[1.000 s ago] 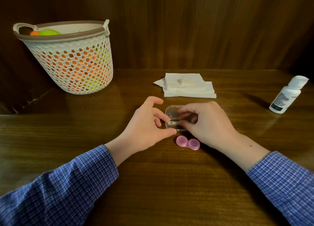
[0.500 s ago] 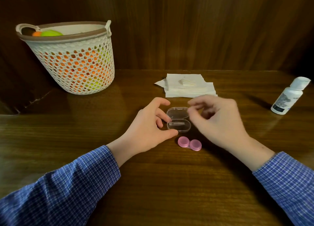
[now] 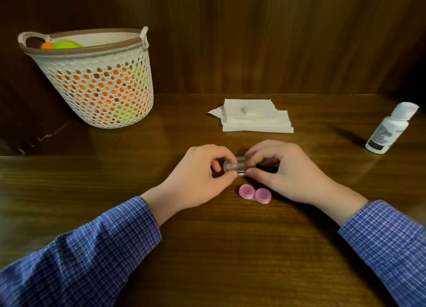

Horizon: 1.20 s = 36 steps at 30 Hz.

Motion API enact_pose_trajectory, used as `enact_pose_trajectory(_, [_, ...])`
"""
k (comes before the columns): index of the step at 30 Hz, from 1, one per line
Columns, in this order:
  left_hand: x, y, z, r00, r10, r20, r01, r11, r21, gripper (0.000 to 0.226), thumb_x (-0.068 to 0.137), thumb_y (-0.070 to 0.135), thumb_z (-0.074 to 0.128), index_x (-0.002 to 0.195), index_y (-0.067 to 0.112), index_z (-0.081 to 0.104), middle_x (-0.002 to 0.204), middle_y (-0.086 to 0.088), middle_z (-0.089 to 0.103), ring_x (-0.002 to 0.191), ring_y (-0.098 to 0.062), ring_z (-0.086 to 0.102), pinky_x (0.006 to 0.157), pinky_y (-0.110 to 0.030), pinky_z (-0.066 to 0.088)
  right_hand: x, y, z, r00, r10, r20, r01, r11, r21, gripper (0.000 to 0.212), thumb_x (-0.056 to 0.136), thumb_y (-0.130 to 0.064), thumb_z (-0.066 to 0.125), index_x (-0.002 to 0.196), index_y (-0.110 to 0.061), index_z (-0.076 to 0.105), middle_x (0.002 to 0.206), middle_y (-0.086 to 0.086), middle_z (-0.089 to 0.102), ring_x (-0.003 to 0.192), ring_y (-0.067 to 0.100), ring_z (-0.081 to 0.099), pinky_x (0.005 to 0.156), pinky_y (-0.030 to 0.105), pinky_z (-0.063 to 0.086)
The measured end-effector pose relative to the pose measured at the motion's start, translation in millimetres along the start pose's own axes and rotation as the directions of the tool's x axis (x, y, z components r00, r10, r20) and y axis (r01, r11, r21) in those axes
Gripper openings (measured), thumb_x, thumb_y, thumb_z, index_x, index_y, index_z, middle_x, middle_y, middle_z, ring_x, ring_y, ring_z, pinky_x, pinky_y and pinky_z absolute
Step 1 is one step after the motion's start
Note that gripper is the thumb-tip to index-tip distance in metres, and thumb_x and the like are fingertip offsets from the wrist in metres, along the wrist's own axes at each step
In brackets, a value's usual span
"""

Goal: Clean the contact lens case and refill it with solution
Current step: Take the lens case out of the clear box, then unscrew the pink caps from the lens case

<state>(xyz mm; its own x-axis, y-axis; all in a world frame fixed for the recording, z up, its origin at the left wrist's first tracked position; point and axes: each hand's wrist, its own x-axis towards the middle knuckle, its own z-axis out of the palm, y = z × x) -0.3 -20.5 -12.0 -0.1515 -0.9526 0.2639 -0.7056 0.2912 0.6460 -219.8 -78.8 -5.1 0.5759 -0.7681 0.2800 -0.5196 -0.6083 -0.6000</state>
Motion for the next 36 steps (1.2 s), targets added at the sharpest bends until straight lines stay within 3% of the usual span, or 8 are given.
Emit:
enact_pose_trajectory(6, [1, -1, 2, 1.0, -0.012, -0.006, 0.012, 0.999, 0.031, 0.021, 0.092, 0.025, 0.074, 0.11, 0.037, 0.074, 0.101, 0.014, 0.07, 0.085, -0.005, 0.064, 0.068, -0.018, 0.057, 2, -1, 1, 1.0, 0.013, 0.003, -0.013, 0.999, -0.035, 0.006, 0.086, -0.031, 0.078, 0.085, -0.037, 0.08, 0.106, -0.026, 0.066, 0.103, -0.008, 0.059, 0.086, 0.014, 0.049])
enact_pose_trajectory(11, [3, 0, 4, 0.998, 0.002, -0.055, 0.0, 0.999, 0.035, 0.025, 0.092, 0.023, 0.075, 0.114, 0.033, 0.075, 0.116, 0.017, 0.067, 0.088, 0.0, 0.063, 0.068, -0.008, 0.05, 2, -4, 4, 0.999, -0.008, -0.05, 0.004, 0.996, -0.087, 0.01, 0.088, -0.027, 0.076, 0.095, -0.033, 0.08, 0.109, -0.02, 0.068, 0.102, -0.004, 0.061, 0.089, 0.019, 0.051])
enact_pose_trajectory(14, [2, 4, 0, 0.994, 0.005, -0.107, -0.003, 1.0, 0.021, 0.027, 0.088, 0.03, 0.078, 0.114, 0.036, 0.072, 0.115, 0.021, 0.058, 0.086, -0.004, 0.06, 0.065, -0.01, 0.049, -3, -5, -2, 0.986, 0.009, -0.165, -0.02, 0.998, -0.063, 0.016, 0.089, -0.029, 0.074, 0.103, -0.036, 0.074, 0.103, -0.022, 0.067, 0.095, -0.006, 0.062, 0.078, 0.01, 0.051])
enact_pose_trajectory(17, [-3, 9, -4, 0.989, 0.058, -0.133, -0.062, 0.998, -0.029, 0.023, 0.088, 0.026, 0.079, 0.108, 0.034, 0.073, 0.105, 0.02, 0.06, 0.08, -0.009, 0.058, 0.062, -0.014, 0.047, -12, -8, -13, 0.974, 0.064, -0.215, -0.061, 0.998, 0.02, 0.01, 0.088, -0.031, 0.075, 0.094, -0.039, 0.071, 0.089, -0.021, 0.068, 0.093, -0.006, 0.062, 0.071, 0.004, 0.049])
enact_pose_trajectory(20, [-12, 15, -2, 0.987, 0.16, 0.03, -0.157, 0.985, -0.067, 0.019, 0.088, 0.029, 0.077, 0.106, 0.03, 0.075, 0.107, 0.017, 0.066, 0.091, -0.012, 0.063, 0.068, -0.022, 0.054, -28, -10, -20, 0.994, 0.046, -0.104, -0.041, 0.998, 0.046, 0.006, 0.084, -0.04, 0.075, 0.086, -0.037, 0.072, 0.081, -0.018, 0.07, 0.085, 0.0, 0.065, 0.069, 0.01, 0.051])
enact_pose_trajectory(24, [-16, 21, 0, 0.968, 0.191, 0.165, -0.187, 0.982, -0.041, 0.019, 0.089, 0.033, 0.075, 0.108, 0.032, 0.077, 0.107, 0.017, 0.071, 0.101, -0.011, 0.065, 0.075, -0.031, 0.056, -46, -12, -19, 0.994, 0.058, 0.088, -0.055, 0.998, -0.04, 0.036, 0.074, -0.071, 0.069, 0.088, -0.039, 0.074, 0.077, -0.017, 0.069, 0.073, 0.003, 0.064, 0.054, 0.014, 0.048])
enact_pose_trajectory(28, [-15, 21, 0, 0.962, 0.189, 0.198, -0.186, 0.982, -0.036, 0.017, 0.088, 0.027, 0.078, 0.105, 0.029, 0.079, 0.102, 0.016, 0.074, 0.098, -0.013, 0.068, 0.074, -0.029, 0.057, -46, -17, -14, 0.993, 0.052, 0.104, -0.039, 0.991, -0.13, 0.035, 0.075, -0.071, 0.068, 0.087, -0.039, 0.074, 0.07, -0.018, 0.066, 0.076, -0.003, 0.062, 0.053, 0.012, 0.044])
enact_pose_trajectory(36, [-25, 27, -1, 0.951, 0.284, 0.12, -0.285, 0.958, -0.009, 0.016, 0.085, 0.024, 0.08, 0.101, 0.022, 0.083, 0.101, 0.013, 0.077, 0.098, 0.001, 0.07, 0.084, -0.016, 0.056, -42, -21, -9, 0.986, 0.006, 0.169, 0.007, 0.997, -0.074, 0.034, 0.077, -0.064, 0.067, 0.088, -0.034, 0.076, 0.07, -0.015, 0.068, 0.073, -0.002, 0.064, 0.056, 0.014, 0.049])
